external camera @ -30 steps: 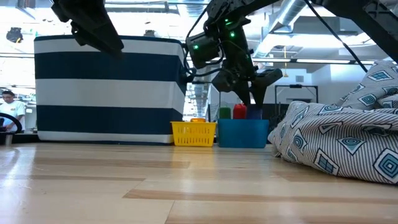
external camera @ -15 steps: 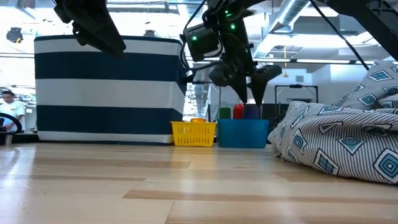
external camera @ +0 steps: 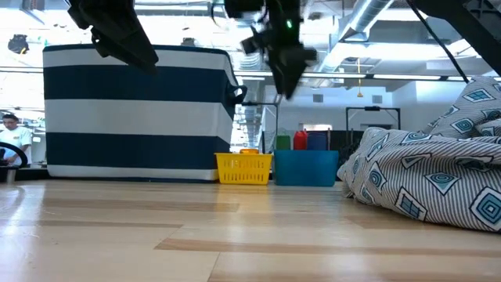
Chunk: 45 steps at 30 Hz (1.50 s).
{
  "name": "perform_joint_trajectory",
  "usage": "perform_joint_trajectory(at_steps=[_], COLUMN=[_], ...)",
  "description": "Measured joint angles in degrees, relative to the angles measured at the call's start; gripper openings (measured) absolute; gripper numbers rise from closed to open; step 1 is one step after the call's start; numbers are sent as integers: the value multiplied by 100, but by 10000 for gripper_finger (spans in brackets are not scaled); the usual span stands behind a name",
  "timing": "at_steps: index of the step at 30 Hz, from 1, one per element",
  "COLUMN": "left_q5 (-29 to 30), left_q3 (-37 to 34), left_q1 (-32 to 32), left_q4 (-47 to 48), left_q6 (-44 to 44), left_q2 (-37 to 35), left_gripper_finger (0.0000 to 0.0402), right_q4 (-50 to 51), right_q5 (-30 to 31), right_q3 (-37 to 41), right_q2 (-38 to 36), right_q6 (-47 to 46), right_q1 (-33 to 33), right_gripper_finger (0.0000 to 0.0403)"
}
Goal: Pick & place medical supplies in basket/bin
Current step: Put the blue patient gown into the left blue bin
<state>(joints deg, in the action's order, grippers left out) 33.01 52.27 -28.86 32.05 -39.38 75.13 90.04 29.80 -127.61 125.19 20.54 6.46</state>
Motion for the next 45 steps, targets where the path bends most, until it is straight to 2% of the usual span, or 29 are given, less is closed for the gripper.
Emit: perform_joint_trajectory(at_steps=[3,4,9,12,15,21,27,33,39,43,45], left_q5=[-2,-34,-573,-649,-826,-953,-949,-892,-638,-600,-599], left_q3=[1,0,0,0,0,0,0,0,0,0,0], left_q1=[0,-10,-220,-445,-647,-932,-1156,-1224,-1224,-1222,-1222], left_q4=[54,137,1143,1424,1413,1610,1710,1709,1707,1641,1636], left_q6=[5,4,-218,-499,-622,-1102,-1486,-1513,-1459,-1131,-1052], left_q2=[0,0,2,2,2,-52,-302,-639,-1024,-1317,-1420], left_gripper_finger=[168,168,168,168,168,168,168,168,168,168,168], right_q4=[-16,-134,-507,-665,-641,11,-6,-9,-4,0,-1], right_q5=[-648,-941,-2367,-2874,-3113,-3073,-2544,-2161,-1936,-1957,-2158], right_q3=[-726,-750,-205,-171,-177,-167,-125,-59,538,1136,1461], right_q2=[-3,-103,-995,-1301,-1531,-1751,-1874,-1818,-1805,-1808,-1809], right_q6=[-746,-1029,-2033,-2574,-3158,-4248,-5355,-6374,-7241,-7788,-8096], right_q1=[10,12,32,-10,-166,-726,-1489,-2144,-2725,-3099,-3296], right_gripper_finger=[235,235,235,235,235,234,234,234,234,234,234])
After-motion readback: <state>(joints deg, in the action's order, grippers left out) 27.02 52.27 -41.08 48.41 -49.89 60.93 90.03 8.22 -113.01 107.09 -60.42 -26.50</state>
